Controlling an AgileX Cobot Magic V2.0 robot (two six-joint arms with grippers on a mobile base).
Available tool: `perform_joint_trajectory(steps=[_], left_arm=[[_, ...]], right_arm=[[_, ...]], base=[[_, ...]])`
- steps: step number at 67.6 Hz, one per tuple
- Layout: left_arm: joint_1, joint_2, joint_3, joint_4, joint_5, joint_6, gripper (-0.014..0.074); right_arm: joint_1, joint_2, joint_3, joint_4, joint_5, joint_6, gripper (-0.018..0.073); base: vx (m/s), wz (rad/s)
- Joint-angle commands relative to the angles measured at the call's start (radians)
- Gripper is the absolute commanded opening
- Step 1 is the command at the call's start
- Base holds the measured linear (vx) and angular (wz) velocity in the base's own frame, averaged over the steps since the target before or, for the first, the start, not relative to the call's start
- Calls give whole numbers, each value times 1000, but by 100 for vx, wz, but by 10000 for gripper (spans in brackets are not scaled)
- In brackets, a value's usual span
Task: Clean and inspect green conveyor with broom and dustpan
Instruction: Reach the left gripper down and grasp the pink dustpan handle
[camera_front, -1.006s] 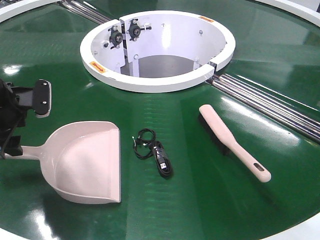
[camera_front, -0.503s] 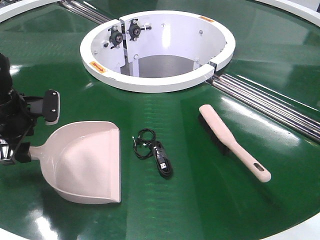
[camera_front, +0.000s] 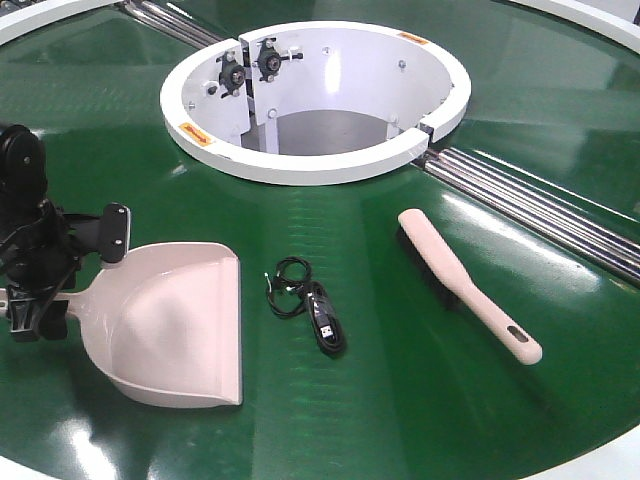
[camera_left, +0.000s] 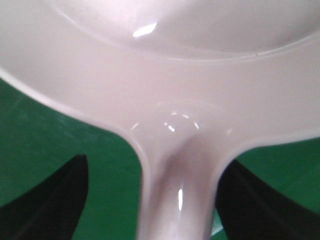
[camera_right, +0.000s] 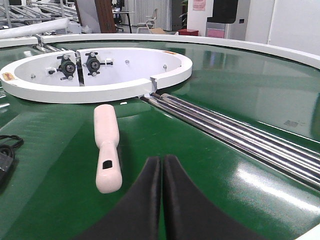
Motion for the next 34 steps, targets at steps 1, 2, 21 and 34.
perform_joint_trajectory(steps=[1,2,21,34], left_arm=[[-6,-25,-28,8,-5,2,486],[-6,-24,-28,13,-5,2,483],[-6,-35,-30,79,27,2,175],[-15,-79,-30,78,43,2,-8]], right_arm=[[-1,-10,3,-10,-74,-2,-8],[-1,-10,3,-10,-74,-2,-8],[-1,-10,3,-10,-74,-2,-8],[-1,-10,3,-10,-74,-2,-8]], base=[[0,0],[0,0],[0,0],[0,0]])
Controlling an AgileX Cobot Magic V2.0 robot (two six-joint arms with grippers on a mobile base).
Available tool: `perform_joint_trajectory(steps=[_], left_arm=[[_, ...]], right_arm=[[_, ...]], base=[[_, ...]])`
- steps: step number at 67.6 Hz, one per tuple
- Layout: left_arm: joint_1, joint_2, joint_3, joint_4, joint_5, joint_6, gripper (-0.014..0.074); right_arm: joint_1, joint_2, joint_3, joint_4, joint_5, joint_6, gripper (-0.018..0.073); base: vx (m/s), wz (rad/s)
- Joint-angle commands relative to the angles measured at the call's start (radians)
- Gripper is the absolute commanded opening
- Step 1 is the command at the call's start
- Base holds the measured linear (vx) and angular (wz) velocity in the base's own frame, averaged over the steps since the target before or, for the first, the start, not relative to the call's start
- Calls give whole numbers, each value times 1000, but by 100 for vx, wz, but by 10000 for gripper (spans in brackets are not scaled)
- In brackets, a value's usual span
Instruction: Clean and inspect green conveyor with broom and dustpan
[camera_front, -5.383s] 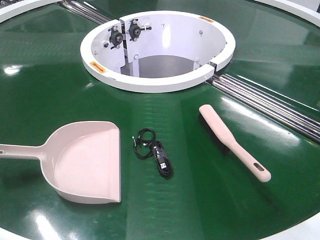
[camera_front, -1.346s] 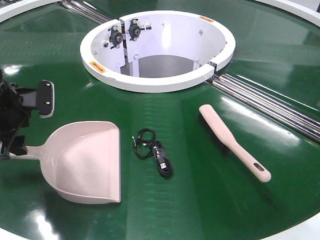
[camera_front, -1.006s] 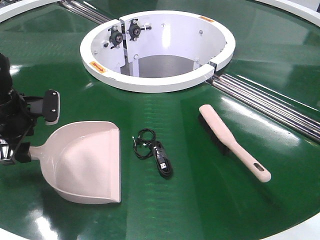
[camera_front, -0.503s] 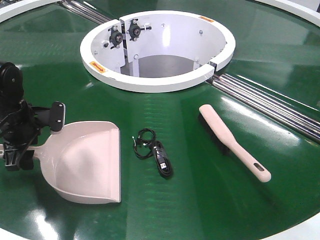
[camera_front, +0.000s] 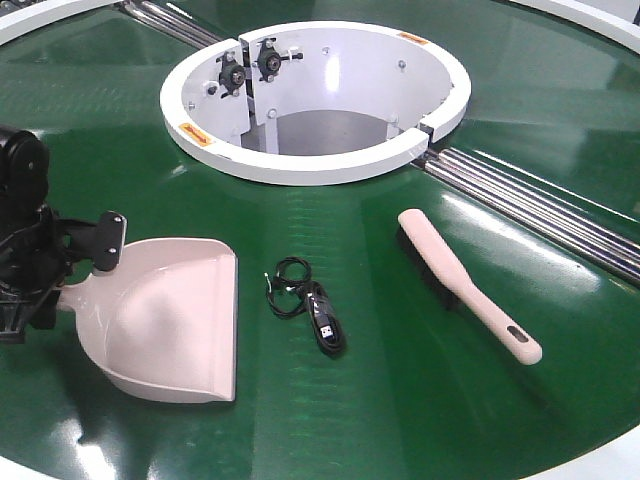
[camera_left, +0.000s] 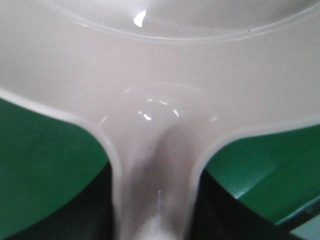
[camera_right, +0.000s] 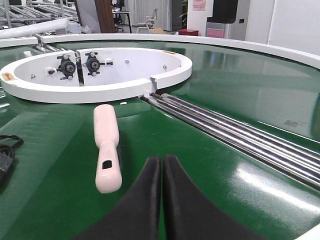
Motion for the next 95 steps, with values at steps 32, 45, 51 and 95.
perform_joint_trajectory(steps=[32,45,51,95], left_arm=[[-97,-87,-33,95,58,-134,-8],[-117,-57,-60,108,77,-138,-8],[-130,-42,-82,104,81,-138,-8],[-144,-2,-89,128,83,-164,-8]], right_arm=[[-1,-10,3,-10,-73,-2,-8],[-1,-10,3,-10,-73,-2,-8],[-1,-10,3,-10,-73,-2,-8],[-1,-10,3,-10,-73,-2,-8]], base=[[0,0],[0,0],[0,0],[0,0]])
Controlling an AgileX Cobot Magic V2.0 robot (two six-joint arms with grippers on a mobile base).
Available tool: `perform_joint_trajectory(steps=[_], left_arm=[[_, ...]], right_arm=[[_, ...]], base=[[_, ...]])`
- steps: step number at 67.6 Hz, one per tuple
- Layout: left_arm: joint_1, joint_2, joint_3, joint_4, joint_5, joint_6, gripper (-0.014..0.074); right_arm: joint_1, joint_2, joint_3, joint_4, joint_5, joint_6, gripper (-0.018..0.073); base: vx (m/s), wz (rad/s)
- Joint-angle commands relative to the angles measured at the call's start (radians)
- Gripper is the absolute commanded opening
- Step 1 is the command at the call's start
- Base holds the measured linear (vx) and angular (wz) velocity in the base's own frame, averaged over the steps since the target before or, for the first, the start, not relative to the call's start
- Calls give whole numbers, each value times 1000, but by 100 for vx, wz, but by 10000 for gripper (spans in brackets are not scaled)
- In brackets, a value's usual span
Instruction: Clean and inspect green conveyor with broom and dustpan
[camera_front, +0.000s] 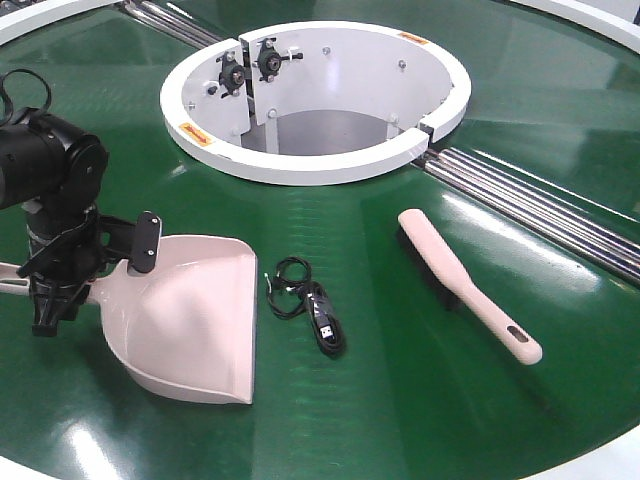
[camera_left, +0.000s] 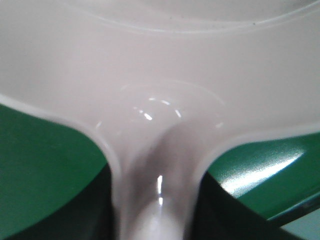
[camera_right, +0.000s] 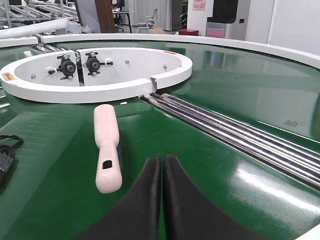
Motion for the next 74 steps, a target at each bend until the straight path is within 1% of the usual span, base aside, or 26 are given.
perform_joint_trajectory(steps=[1,11,74], left_arm=[[-7,-49,-25,5,11,-21,-8],[-7,-49,-25,3,28,-21,-7],[-7,-49,-25,3,26,-21,-6]], right_arm=[[-1,-10,3,-10,-73,-2,-8],[-1,-10,3,-10,-73,-2,-8],[-1,-10,3,-10,-73,-2,-8]], base=[[0,0],[0,0],[0,0]])
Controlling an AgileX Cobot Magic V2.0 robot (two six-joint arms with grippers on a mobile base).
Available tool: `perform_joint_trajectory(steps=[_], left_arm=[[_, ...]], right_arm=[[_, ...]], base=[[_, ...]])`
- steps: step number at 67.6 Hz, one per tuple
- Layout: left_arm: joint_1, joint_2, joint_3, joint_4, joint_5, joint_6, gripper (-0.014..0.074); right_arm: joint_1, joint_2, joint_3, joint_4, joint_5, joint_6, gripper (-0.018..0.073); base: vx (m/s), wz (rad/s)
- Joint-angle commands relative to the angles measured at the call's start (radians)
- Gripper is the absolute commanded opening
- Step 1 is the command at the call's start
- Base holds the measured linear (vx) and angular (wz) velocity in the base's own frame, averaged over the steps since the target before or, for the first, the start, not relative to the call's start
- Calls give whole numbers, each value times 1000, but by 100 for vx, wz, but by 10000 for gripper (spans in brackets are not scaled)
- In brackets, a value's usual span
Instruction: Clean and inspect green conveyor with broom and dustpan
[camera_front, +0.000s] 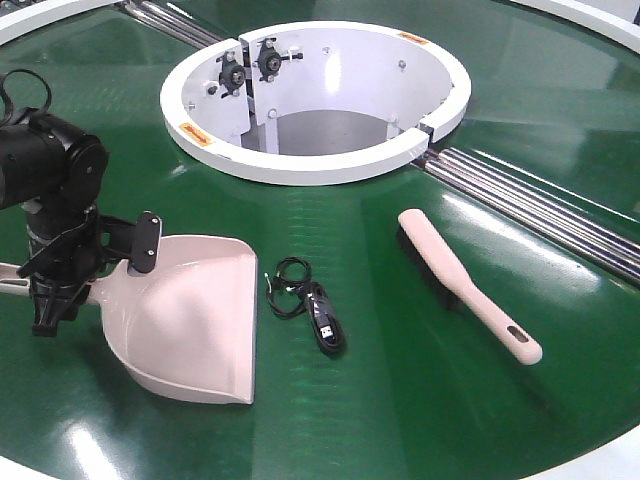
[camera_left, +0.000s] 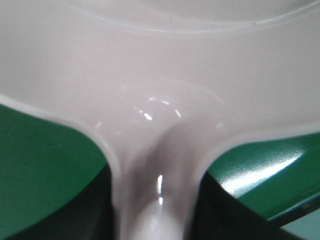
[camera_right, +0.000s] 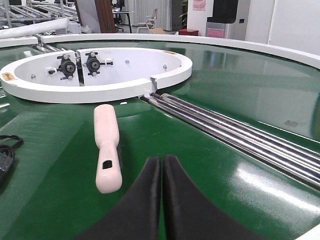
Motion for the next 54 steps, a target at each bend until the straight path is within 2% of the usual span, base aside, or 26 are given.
perform_joint_trajectory(steps=[1,22,33,44,54], left_arm=[[-7,-49,-25,3,26,-21,-6],[-7,-49,-25,3,26,-21,-6],[-7,-49,-25,3,26,-21,-6],[-7,-49,-25,3,26,-21,-6],[-7,-49,-25,3,26,-21,-6]], right_arm=[[-1,-10,3,-10,-73,-2,-8],[-1,-10,3,-10,-75,-2,-8],[-1,-10,-23,-10,-185,2,-8],[-1,72,-197,23,-106,19,-8],[-1,270,-391,87,31,34,-8]], base=[[0,0],[0,0],[0,0],[0,0],[0,0]])
